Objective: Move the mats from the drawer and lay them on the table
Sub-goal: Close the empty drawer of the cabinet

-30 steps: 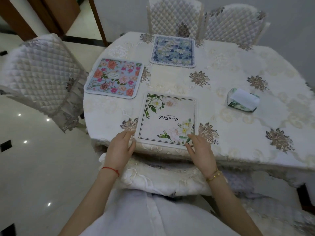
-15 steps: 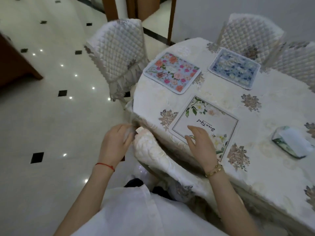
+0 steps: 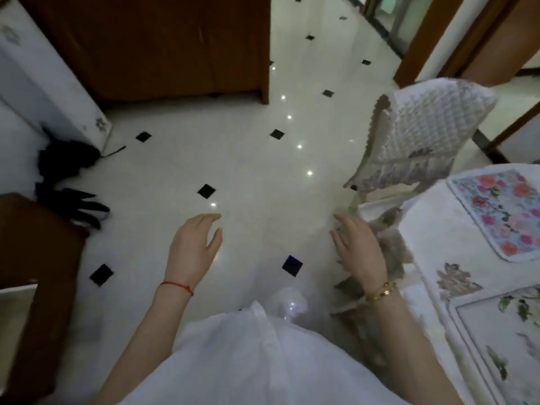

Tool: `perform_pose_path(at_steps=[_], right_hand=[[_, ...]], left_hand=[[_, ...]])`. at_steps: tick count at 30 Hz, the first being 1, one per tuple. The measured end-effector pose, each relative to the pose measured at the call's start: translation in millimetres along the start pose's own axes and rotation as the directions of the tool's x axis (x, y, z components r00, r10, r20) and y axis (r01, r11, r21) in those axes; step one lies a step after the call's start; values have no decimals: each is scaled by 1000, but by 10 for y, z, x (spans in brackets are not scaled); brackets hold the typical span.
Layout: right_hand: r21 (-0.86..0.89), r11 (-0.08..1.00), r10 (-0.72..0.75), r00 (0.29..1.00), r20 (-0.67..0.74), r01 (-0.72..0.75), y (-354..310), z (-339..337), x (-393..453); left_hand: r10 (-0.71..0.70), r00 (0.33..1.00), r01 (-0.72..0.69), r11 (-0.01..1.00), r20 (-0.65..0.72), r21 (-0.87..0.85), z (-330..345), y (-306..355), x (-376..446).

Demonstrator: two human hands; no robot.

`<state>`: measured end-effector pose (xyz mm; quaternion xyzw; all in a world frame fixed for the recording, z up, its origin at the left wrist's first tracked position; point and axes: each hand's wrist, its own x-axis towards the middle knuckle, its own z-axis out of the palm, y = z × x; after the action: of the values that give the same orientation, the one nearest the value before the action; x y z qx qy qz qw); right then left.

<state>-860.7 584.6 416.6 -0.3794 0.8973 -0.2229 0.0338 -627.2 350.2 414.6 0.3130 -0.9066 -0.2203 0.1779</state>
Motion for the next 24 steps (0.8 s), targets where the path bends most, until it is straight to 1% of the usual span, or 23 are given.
perform_pose_path(at_steps=[2, 5, 7, 10, 13, 16, 20, 24], right_hand=[[22, 994, -110, 993, 43, 109, -421, 266, 293], [67, 962, -271, 956, 113, 265, -1055, 661, 639], [113, 930, -363, 917, 164, 349, -1476, 884, 792], [162, 859, -512, 828, 227, 486, -2059, 1192, 941], [212, 774, -632, 716, 296, 596, -2584, 1509, 1062], [266, 672, -736, 582, 345, 692, -3053, 1849, 1151], [348, 545, -824, 408, 394, 763, -3721, 2275, 1238], [424, 408, -888, 241, 392, 809, -4440, 2672, 1376]], left_hand=[[-101, 993, 103, 994, -61, 34, -283, -409, -78], [-238, 959, 252, 964, -155, 81, -645, -955, -271], [-316, 926, 338, 938, -206, 81, -838, -1217, -467], [-448, 846, 481, 875, -291, 53, -1055, -1454, -821], [-572, 740, 621, 784, -355, 31, -1152, -1644, -1185], [-708, 582, 757, 651, -401, -49, -1189, -1794, -1507], [-780, 418, 847, 521, -465, -111, -1251, -1971, -1761], [-807, 237, 900, 393, -541, -191, -1416, -2180, -1794]])
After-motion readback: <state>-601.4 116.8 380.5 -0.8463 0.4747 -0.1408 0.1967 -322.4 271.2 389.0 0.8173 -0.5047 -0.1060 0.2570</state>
